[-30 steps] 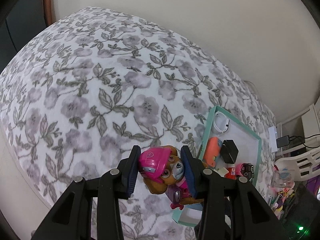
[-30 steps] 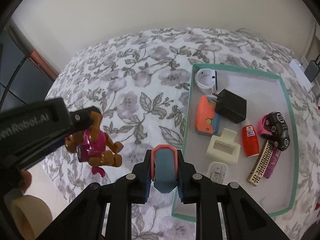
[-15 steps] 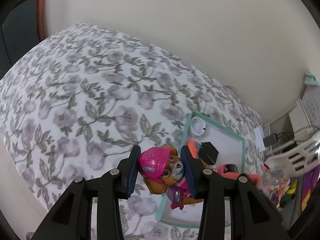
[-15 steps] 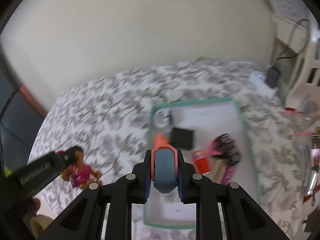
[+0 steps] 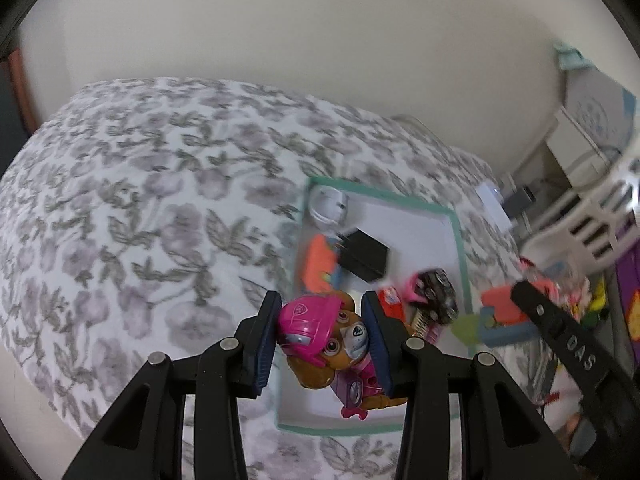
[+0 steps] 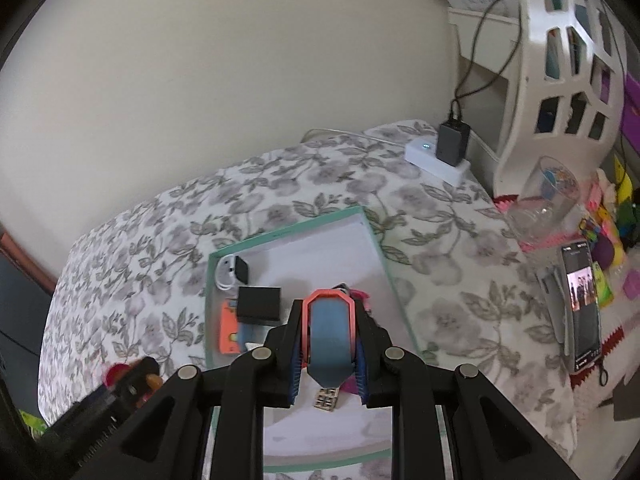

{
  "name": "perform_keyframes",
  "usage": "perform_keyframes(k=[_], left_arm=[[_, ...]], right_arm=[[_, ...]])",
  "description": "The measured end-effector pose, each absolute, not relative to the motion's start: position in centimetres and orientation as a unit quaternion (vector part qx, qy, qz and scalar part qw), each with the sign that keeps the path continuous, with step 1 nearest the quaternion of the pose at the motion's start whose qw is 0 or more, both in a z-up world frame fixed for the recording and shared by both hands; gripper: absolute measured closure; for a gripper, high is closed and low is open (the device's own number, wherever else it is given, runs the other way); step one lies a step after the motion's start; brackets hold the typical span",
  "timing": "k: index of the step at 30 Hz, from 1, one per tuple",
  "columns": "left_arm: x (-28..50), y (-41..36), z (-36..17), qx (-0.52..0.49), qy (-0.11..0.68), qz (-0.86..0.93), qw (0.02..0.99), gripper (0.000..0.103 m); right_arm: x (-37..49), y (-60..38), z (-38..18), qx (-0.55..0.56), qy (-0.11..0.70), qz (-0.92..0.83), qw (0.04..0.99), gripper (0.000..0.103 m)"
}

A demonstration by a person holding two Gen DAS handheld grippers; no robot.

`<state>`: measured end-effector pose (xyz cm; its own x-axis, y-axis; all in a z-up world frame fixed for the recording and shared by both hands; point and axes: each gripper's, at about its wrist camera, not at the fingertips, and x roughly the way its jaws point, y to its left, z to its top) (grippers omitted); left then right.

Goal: Organize rigid objects
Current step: 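Carry dog figure and orange-blue toy into the tray and open both tools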

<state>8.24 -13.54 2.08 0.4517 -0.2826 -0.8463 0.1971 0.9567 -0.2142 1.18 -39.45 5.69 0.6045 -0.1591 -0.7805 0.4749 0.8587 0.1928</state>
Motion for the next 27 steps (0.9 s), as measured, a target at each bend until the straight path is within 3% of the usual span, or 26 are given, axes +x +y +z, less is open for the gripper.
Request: perform_keyframes(k=[9, 27], left_arm=[[7.1, -17.1, 0.2, 0.01, 0.515, -0.169, 0.84, 0.06], [7.8, -18.1, -1.7, 0.02, 0.527, -0.179, 0.831, 0.06]], right_arm=[[0.9, -40.4, 4.8, 0.199, 0.417, -0.187, 0.867, 0.08], [2.0, -39.9, 2.6, 0.201, 0.445, -0.175, 0.855, 0.08]])
